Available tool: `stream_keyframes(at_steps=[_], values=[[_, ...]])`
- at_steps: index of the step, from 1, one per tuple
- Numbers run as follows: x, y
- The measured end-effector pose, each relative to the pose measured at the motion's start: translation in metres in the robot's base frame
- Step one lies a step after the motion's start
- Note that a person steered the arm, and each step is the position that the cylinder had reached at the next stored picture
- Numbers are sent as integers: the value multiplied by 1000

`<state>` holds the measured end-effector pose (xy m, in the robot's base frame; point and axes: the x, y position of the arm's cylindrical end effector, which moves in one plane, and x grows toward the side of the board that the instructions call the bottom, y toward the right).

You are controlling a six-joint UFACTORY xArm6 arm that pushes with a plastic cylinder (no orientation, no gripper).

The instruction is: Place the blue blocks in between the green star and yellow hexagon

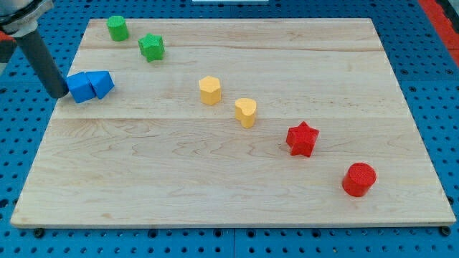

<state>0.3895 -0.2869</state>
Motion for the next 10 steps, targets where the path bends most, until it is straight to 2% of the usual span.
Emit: stream_keyframes(at_steps=[6, 10], values=[[0, 79], [-20, 91]])
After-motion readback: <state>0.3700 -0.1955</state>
